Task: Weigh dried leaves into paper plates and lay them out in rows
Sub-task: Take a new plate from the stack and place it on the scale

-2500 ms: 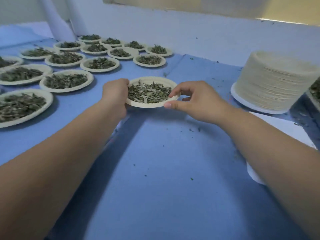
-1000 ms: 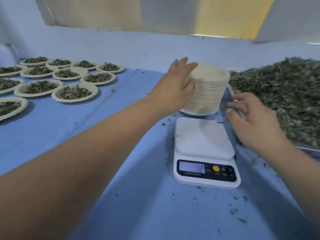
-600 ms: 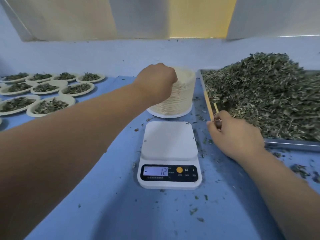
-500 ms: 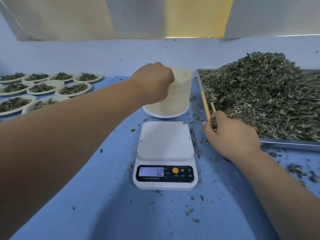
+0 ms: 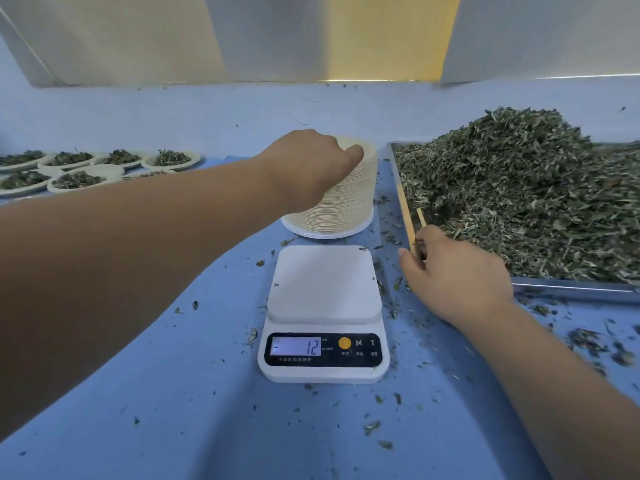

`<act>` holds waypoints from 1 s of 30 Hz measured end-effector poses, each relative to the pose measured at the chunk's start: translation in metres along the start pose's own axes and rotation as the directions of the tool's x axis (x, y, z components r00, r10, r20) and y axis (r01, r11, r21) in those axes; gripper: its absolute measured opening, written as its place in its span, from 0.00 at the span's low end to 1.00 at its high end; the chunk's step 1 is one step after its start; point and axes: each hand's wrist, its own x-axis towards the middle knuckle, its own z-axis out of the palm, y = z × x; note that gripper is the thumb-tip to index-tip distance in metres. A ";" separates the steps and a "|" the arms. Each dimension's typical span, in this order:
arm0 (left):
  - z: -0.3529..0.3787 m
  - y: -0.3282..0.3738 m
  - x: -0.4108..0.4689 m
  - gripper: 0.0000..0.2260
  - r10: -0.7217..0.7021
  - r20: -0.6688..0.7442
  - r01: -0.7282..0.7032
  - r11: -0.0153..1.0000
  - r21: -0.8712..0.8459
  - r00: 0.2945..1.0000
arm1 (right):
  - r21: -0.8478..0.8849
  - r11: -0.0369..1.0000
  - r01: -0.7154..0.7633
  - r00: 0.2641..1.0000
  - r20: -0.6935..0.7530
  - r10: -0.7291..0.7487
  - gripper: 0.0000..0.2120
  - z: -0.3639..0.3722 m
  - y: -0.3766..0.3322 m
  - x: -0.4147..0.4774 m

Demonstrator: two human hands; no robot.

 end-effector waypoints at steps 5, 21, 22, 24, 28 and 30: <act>-0.004 -0.003 -0.004 0.10 -0.223 -0.080 0.218 0.974 -0.063 0.971 | -0.006 1.000 0.000 1.000 -0.007 0.000 0.19 0.001 0.001 -0.001; 0.036 0.016 -0.034 0.14 -0.836 -0.163 0.221 0.318 -0.922 0.525 | 0.009 1.000 0.002 1.000 -0.017 -0.001 0.19 0.000 0.000 -0.001; 0.039 0.022 -0.040 0.15 -0.845 -0.149 0.164 0.267 -0.950 0.514 | 0.012 1.000 -0.001 1.000 -0.019 0.001 0.19 0.000 0.000 -0.002; 0.044 0.032 -0.051 0.17 -0.850 -0.136 0.082 0.205 -0.975 0.508 | 0.020 1.000 -0.014 1.000 -0.022 0.014 0.19 0.001 -0.001 -0.002; 0.051 0.043 -0.069 0.18 -0.860 -0.129 0.001 0.149 -0.989 0.494 | 0.175 0.984 -0.036 0.993 -0.105 0.055 0.20 0.000 -0.004 -0.003; 0.053 0.048 -0.080 0.17 -0.851 -0.145 -0.034 0.148 -0.988 0.505 | 0.411 0.911 0.018 0.983 -0.173 0.058 0.28 -0.003 -0.006 -0.006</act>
